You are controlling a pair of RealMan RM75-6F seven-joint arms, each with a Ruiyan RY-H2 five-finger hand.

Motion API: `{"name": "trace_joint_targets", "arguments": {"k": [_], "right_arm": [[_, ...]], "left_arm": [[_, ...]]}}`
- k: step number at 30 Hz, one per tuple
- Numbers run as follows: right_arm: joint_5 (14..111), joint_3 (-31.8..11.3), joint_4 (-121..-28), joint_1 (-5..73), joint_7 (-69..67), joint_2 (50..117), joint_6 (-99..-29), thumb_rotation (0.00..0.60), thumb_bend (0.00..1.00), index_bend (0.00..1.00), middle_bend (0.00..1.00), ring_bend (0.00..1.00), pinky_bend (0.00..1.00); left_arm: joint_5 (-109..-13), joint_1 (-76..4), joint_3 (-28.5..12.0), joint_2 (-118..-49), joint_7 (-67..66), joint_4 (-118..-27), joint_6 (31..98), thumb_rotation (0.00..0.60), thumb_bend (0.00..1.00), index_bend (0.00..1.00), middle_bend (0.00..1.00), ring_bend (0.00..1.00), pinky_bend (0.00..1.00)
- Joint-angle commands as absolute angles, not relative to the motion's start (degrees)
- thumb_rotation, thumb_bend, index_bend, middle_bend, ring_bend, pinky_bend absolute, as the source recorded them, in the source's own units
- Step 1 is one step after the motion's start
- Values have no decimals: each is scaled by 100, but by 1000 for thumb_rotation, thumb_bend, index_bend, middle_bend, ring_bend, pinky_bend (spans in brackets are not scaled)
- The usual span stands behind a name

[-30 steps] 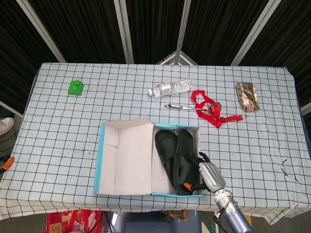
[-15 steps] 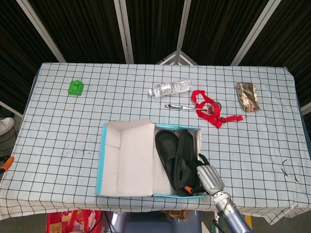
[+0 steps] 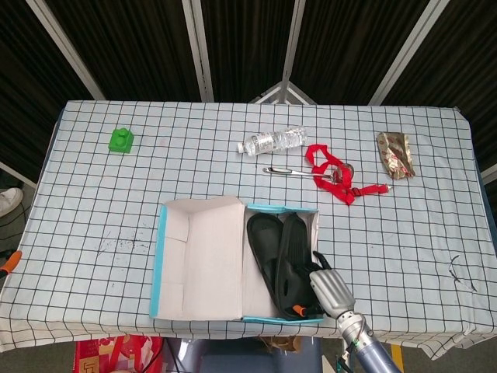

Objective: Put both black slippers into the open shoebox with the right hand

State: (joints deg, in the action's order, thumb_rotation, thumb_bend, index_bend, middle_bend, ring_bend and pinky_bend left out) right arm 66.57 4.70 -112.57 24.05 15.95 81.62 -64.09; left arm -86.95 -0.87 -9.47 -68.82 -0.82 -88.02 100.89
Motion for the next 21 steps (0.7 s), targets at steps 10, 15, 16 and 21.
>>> {"name": "trace_joint_targets", "arguments": {"k": [10, 15, 16, 21], "right_arm": [[6150, 201, -11897, 2556, 1512, 7763, -6104, 600, 434, 562, 413, 262, 93], [6010, 78, -12073, 2590, 1464, 7672, -6109, 600, 433, 422, 395, 262, 93], [5979, 52, -12104, 2604, 1437, 7636, -6088, 600, 433, 396, 379, 261, 93], [5945, -10, -12156, 2651, 1374, 7525, -6026, 600, 434, 293, 282, 239, 92]], "left_arm": [[-8698, -94, -938, -6884, -95, -8804, 10066, 600, 72, 144, 0, 0, 99], [-8682, -86, -948, -6874, -81, -8811, 10075, 600, 72, 147, 0, 0, 99], [-8679, -85, -950, -6872, -77, -8813, 10075, 600, 72, 148, 0, 0, 99], [-8690, -76, -942, -6854, -71, -8830, 10083, 600, 72, 150, 0, 0, 99]]}}
